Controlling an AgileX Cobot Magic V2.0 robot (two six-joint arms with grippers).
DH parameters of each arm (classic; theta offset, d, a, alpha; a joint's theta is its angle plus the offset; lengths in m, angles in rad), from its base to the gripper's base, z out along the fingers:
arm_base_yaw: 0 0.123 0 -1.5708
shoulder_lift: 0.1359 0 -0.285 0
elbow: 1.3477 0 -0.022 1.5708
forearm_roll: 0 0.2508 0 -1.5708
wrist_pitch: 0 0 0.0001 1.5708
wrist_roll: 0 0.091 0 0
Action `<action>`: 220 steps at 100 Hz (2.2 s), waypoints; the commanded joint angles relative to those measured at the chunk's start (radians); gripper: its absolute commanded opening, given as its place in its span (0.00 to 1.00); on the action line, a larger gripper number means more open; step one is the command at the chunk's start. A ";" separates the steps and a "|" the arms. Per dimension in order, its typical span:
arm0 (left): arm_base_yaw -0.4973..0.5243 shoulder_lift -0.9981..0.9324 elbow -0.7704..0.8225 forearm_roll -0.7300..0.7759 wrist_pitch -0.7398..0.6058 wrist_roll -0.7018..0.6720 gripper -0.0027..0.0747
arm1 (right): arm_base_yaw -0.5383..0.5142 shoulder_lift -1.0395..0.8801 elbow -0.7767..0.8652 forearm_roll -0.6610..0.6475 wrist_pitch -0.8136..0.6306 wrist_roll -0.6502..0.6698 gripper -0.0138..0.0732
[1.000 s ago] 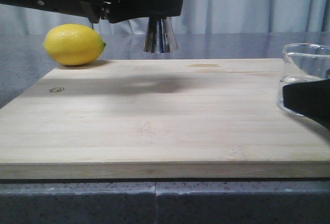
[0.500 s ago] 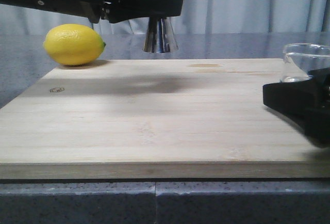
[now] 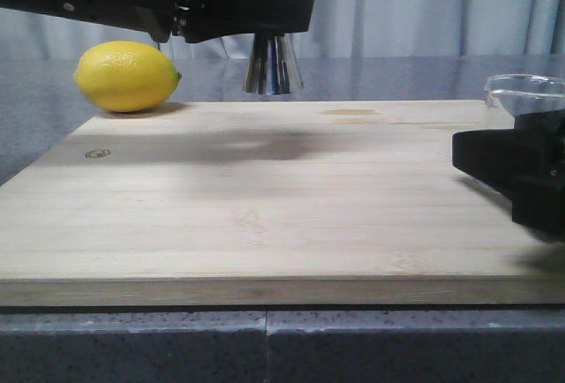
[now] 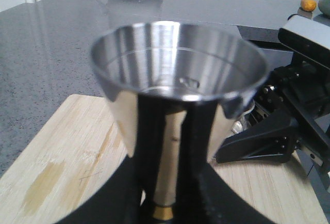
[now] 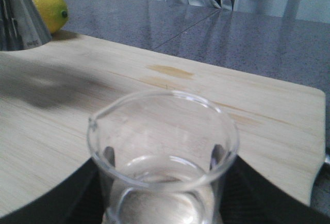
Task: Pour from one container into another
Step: 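Close the right gripper around the glass beaker, then lift the beaker and carry it above the jigger with the right gripper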
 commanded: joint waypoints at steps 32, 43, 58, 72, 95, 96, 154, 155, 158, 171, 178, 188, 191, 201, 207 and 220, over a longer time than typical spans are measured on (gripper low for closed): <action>-0.008 -0.053 -0.030 -0.066 0.078 -0.008 0.01 | 0.000 -0.012 -0.019 -0.013 -0.108 0.011 0.39; -0.008 -0.053 -0.030 -0.066 0.078 -0.008 0.01 | 0.000 -0.012 -0.019 -0.013 -0.112 0.011 0.37; -0.008 -0.053 -0.030 -0.066 0.083 -0.008 0.01 | 0.000 -0.012 -0.019 -0.015 -0.114 0.011 0.36; -0.008 -0.053 -0.030 -0.074 0.110 -0.008 0.01 | 0.000 -0.012 -0.019 -0.015 -0.116 0.011 0.36; -0.008 -0.053 -0.030 -0.078 0.111 -0.010 0.01 | 0.000 -0.014 -0.053 -0.038 -0.112 0.011 0.36; -0.008 -0.053 -0.030 -0.078 0.111 -0.009 0.01 | 0.000 -0.014 -0.059 -0.038 -0.112 0.011 0.36; -0.040 -0.053 -0.030 -0.072 0.111 -0.011 0.01 | 0.000 -0.161 -0.298 -0.091 0.311 -0.030 0.36; -0.040 -0.053 -0.030 -0.072 0.111 -0.014 0.01 | 0.000 -0.168 -0.310 -0.091 0.325 -0.034 0.36; -0.040 -0.053 -0.030 -0.071 0.111 -0.018 0.01 | 0.000 -0.181 -0.321 -0.093 0.352 -0.043 0.36; -0.040 -0.053 -0.030 -0.064 0.111 -0.032 0.01 | 0.000 -0.240 -0.396 -0.097 0.480 -0.084 0.36; -0.040 -0.053 -0.030 -0.062 0.111 -0.034 0.01 | 0.000 -0.265 -0.434 -0.098 0.551 -0.106 0.36; -0.046 -0.053 -0.030 -0.058 0.111 -0.035 0.01 | 0.000 -0.288 -0.480 -0.099 0.631 -0.135 0.36; -0.049 -0.053 -0.030 -0.056 0.111 -0.035 0.01 | 0.000 -0.292 -0.491 -0.099 0.646 -0.147 0.36; -0.065 -0.053 -0.030 -0.053 0.111 -0.035 0.01 | 0.000 -0.297 -0.528 -0.110 0.689 -0.154 0.36; -0.078 -0.053 -0.030 -0.051 0.111 -0.035 0.01 | 0.000 -0.299 -0.551 -0.126 0.734 -0.161 0.36; -0.090 -0.053 -0.030 -0.045 0.111 -0.035 0.01 | 0.000 -0.299 -0.600 -0.173 0.791 -0.161 0.36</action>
